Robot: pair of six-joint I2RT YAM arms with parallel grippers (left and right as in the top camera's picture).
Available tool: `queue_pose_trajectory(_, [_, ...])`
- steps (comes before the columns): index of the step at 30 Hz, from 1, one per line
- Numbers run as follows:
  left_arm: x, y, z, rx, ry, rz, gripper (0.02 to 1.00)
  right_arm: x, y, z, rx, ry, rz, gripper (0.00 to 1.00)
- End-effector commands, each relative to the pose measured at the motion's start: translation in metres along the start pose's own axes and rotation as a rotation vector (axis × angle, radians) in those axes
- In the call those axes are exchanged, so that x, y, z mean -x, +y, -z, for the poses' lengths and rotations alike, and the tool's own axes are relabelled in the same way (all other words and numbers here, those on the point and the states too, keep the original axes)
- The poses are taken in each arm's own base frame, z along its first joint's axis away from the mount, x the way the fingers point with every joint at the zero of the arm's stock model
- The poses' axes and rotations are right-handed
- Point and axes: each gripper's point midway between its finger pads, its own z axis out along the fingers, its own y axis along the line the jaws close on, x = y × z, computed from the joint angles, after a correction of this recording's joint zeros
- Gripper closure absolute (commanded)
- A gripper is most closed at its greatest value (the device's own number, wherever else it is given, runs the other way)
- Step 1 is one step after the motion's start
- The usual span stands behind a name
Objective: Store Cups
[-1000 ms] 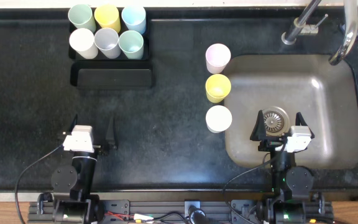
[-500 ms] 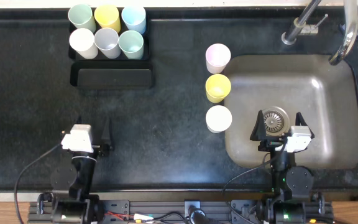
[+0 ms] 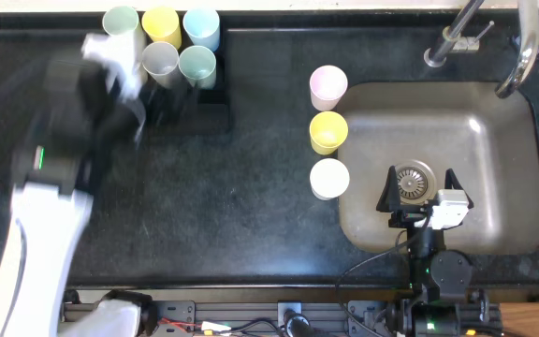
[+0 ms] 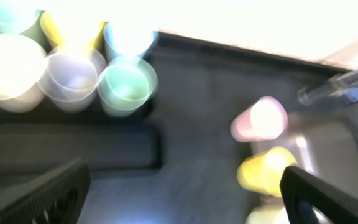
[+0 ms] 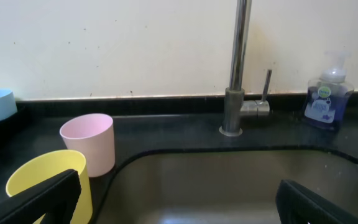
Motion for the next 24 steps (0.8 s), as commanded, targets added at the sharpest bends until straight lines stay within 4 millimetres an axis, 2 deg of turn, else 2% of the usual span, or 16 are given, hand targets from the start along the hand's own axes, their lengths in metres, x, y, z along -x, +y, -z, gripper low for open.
queue_pose_trajectory(1, [0.024, -0.077, -0.056, -0.041, 0.117, -0.046, 0.018, -0.004, 0.0, 0.0, 0.002, 0.0, -0.004, 0.005])
queue_pose_trajectory(4, [0.011, -0.118, -0.09, -0.022, 0.215, -0.075, 0.018, -0.004, 0.0, 0.0, 0.002, 0.0, -0.004, 0.005])
queue_pose_trajectory(7, [-0.011, -0.13, -0.115, 0.063, 0.29, -0.038, 0.018, -0.004, 0.0, 0.0, 0.002, 0.0, -0.004, 0.003])
queue_pose_trajectory(10, [-0.031, -0.126, -0.134, 0.133, 0.359, 0.021, 0.018, -0.004, 0.0, 0.0, 0.002, 0.0, -0.004, 0.003])
queue_pose_trajectory(13, [-0.054, -0.113, -0.155, 0.191, 0.434, 0.045, 0.018, -0.004, 0.0, 0.0, 0.002, 0.0, -0.004, 0.005])
queue_pose_trajectory(16, [-0.069, -0.108, -0.178, 0.206, 0.472, 0.056, 0.018, -0.004, 0.0, 0.0, 0.002, 0.0, -0.004, 0.003])
queue_pose_trajectory(19, [-0.073, -0.11, -0.194, 0.193, 0.473, 0.07, 0.018, -0.004, 0.0, 0.0, 0.002, 0.0, -0.004, 0.003])
queue_pose_trajectory(24, [-0.079, -0.113, -0.206, 0.183, 0.478, 0.067, 0.018, -0.004, 0.0, 0.0, 0.002, 0.0, -0.004, 0.003])
